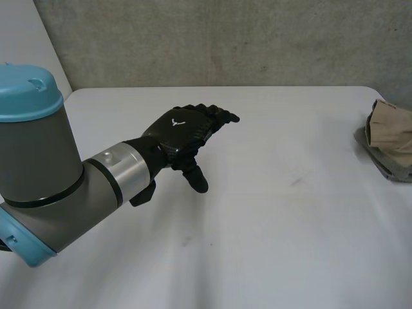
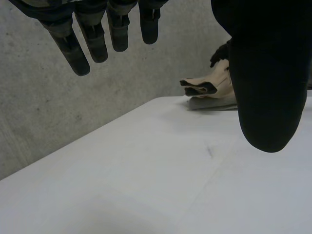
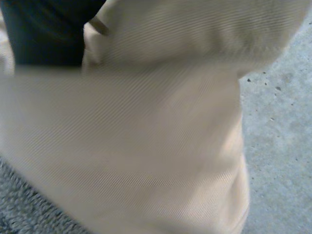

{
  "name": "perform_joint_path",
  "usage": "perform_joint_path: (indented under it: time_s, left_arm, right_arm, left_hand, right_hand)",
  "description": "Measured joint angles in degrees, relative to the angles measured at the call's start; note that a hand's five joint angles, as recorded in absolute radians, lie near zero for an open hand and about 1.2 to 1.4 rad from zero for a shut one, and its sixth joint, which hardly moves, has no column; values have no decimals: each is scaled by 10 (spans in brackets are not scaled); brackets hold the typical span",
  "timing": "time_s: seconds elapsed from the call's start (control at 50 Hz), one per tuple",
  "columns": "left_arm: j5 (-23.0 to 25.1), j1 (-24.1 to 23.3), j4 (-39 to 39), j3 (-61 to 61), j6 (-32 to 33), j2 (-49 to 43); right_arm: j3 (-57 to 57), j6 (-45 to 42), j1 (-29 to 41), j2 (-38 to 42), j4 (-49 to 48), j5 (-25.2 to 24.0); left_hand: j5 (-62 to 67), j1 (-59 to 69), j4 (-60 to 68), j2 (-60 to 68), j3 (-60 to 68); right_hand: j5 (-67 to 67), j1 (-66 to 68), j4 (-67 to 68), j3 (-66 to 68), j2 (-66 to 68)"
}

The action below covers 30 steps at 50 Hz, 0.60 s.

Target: Fold the laundry.

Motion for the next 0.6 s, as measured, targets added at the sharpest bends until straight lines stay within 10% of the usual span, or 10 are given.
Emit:
perform_joint_path:
  time_s: [0.18, 0.3, 0.4, 0.6]
  left_arm:
    - [0, 3, 0, 1, -1, 5]
    - [-1, 6, 1, 3, -7, 19]
    - [-9, 24, 5, 4, -24, 51]
    - [-82, 97, 39, 2, -80, 134]
  right_arm:
    - [13, -26, 3, -90, 88, 73]
    - [1, -42, 17, -168, 137, 206]
    - [-44, -35, 110, -236, 146, 346]
    - [-46, 88, 339, -308, 123, 445]
  left_hand:
    - [0, 0, 0, 0, 0]
    - [0, 0, 0, 0, 0]
    - [0, 0, 0, 0, 0]
    - [0, 0, 0, 0, 0]
  right_hand:
    - [-32, -12, -37, -23, -23]
    - [-32, -12, -37, -23, -23]
    - [-32, -12, -37, -23, -23]
    - [-32, -12, -37, -23, -23]
